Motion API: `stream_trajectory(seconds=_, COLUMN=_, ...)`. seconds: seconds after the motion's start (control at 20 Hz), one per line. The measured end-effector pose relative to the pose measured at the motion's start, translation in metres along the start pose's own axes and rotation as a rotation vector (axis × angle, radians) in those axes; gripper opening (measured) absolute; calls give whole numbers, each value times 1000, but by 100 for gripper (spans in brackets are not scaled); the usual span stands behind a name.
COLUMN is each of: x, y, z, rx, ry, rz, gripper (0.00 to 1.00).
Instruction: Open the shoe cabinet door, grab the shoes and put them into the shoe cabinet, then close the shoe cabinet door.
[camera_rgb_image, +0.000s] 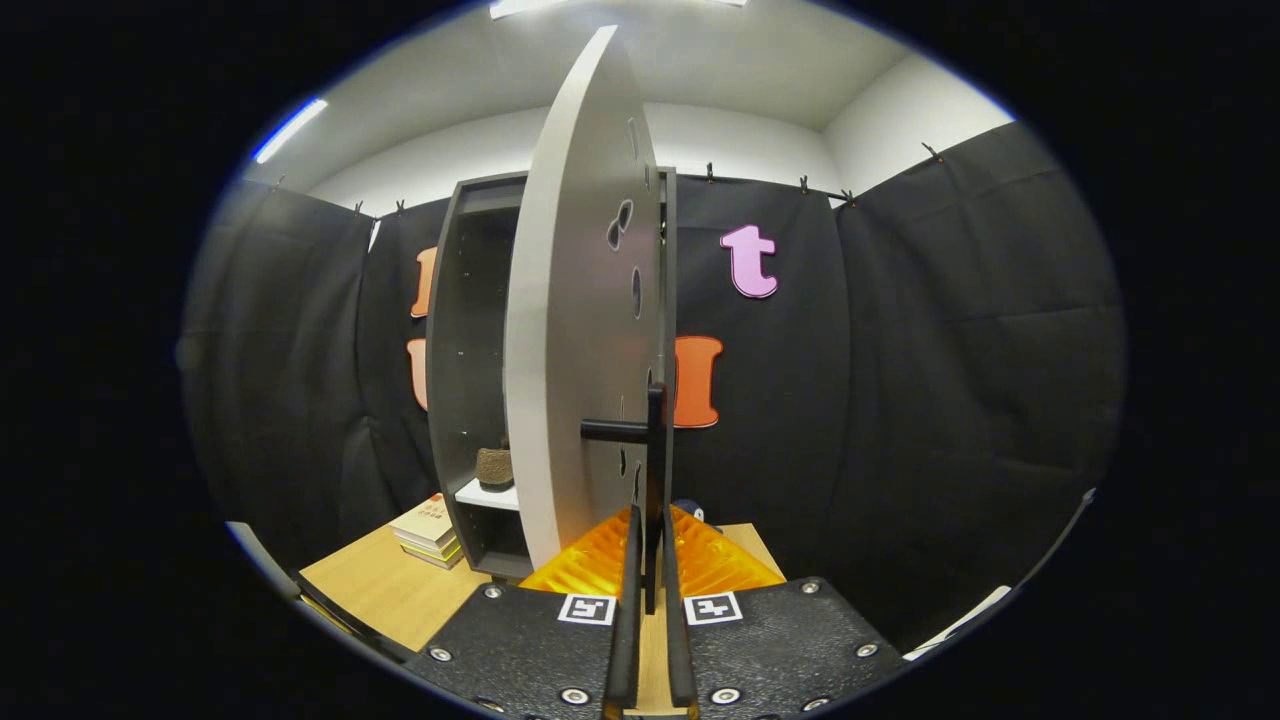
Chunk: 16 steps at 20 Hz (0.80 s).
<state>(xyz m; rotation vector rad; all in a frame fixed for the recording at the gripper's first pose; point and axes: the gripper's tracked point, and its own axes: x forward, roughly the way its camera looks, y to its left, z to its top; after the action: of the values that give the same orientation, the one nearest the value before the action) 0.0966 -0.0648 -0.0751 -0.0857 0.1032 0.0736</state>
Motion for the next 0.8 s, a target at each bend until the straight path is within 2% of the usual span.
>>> stream_trajectory(seconds=0.3, x=-5, y=-34, z=-1, rx=-18, ry=-2, rz=2, gripper=11)
stream_trajectory(seconds=0.55, x=-9, y=-62, z=-5, rx=-8, ry=-1, rz=-65, gripper=9)
stream_trajectory(seconds=0.65, x=-16, y=-53, z=-4, rx=11, ry=-5, rz=-60, gripper=9)
stream_trajectory(seconds=0.8, x=-31, y=-43, z=-2, rx=-35, ry=-15, rz=-93, gripper=8)
